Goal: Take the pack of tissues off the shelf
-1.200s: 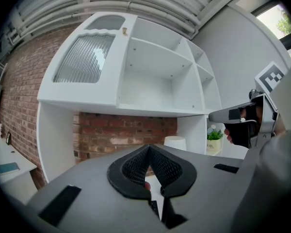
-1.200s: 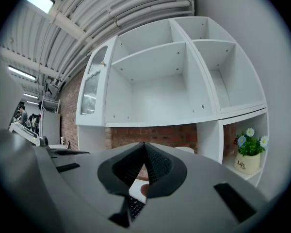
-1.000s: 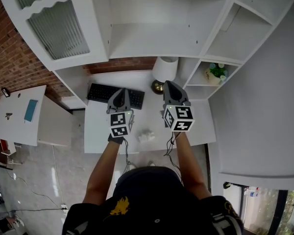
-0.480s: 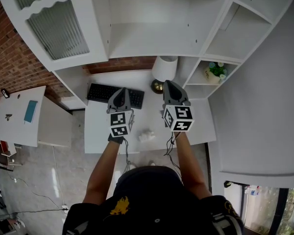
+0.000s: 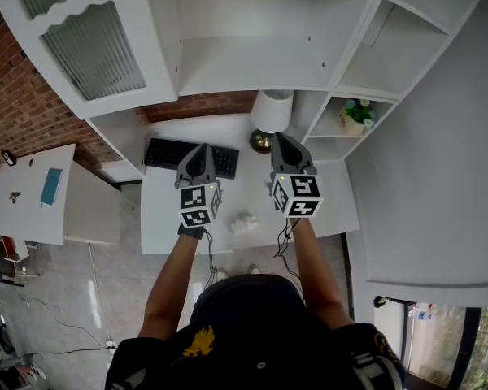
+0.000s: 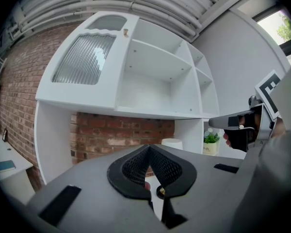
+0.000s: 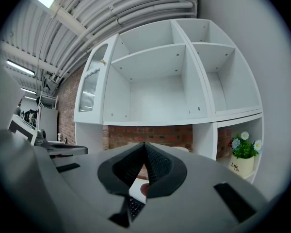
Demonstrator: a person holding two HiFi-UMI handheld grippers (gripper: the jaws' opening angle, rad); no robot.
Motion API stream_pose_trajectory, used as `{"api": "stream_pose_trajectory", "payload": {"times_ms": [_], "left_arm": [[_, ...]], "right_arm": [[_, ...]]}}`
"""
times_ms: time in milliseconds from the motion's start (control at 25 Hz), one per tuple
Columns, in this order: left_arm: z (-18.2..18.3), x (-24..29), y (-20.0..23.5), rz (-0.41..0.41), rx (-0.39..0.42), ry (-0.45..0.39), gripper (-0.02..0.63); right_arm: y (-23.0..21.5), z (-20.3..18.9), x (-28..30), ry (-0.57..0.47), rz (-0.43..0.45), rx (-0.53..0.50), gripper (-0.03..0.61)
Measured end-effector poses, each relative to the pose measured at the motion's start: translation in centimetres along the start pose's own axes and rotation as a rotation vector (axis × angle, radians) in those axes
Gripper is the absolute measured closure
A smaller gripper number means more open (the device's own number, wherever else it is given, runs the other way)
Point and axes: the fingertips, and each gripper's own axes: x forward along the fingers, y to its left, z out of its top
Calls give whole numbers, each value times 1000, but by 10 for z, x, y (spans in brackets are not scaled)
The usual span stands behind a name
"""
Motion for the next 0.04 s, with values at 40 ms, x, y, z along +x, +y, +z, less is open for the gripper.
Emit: {"api": "stream_pose_trajectory", "payload": {"times_ms": [40], "left_arm": [[1, 0, 0, -2, -1, -1, 597]], "right_arm": [[0, 1, 0, -1, 1, -2, 575]]}}
